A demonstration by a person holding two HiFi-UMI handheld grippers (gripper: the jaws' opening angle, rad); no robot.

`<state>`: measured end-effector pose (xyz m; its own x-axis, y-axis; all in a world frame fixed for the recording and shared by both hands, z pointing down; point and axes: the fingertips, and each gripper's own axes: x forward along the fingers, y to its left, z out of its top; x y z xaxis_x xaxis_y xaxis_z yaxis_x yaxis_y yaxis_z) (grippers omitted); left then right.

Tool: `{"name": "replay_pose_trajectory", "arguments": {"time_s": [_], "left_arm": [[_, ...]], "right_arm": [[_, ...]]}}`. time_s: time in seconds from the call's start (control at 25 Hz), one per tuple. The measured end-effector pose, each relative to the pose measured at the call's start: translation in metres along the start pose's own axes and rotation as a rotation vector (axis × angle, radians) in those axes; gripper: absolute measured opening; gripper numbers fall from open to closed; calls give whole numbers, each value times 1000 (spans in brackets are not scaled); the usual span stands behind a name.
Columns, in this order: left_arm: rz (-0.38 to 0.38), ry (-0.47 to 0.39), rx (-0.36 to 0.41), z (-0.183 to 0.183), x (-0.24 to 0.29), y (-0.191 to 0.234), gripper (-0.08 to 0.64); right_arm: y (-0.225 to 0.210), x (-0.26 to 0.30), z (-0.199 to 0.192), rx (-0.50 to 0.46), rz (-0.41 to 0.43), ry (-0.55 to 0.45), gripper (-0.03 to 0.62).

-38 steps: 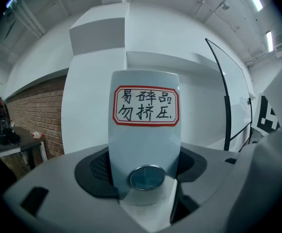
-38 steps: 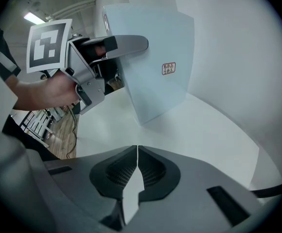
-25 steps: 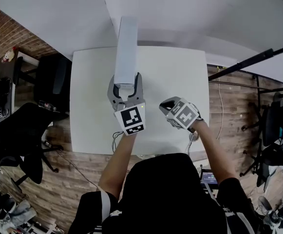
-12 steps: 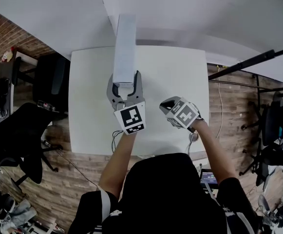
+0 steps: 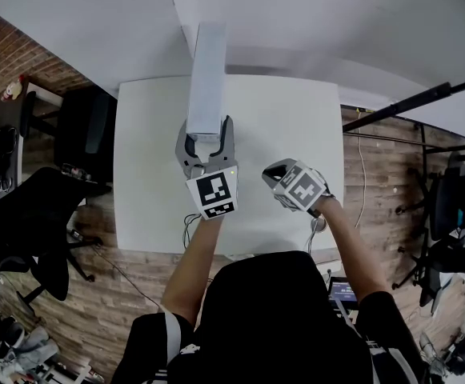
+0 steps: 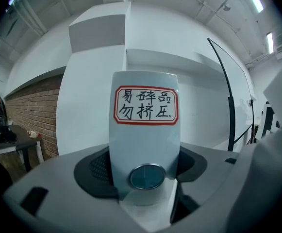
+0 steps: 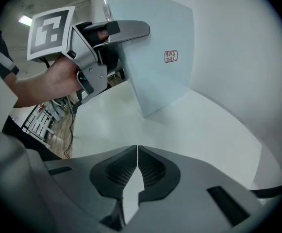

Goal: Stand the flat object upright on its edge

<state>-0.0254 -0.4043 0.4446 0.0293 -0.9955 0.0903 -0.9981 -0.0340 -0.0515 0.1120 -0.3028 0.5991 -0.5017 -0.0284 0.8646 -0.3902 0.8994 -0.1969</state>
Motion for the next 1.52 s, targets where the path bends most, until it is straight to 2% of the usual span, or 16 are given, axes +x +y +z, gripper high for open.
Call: {"name": "replay_pose_trajectory", "arguments": {"time_s": [0.8,1.24,1.52], "left_arm": [[-56,6,33,2,-27,0,314],[-93,21,39,2,-78,4,314],[-95,31,21,1,-119,21,313]], "right_arm": [[23,-4,10,-43,-13,-4,43],[56,-12,29,-88,2,-32,41],[76,-12,48,-123,-30,-84,42]]}}
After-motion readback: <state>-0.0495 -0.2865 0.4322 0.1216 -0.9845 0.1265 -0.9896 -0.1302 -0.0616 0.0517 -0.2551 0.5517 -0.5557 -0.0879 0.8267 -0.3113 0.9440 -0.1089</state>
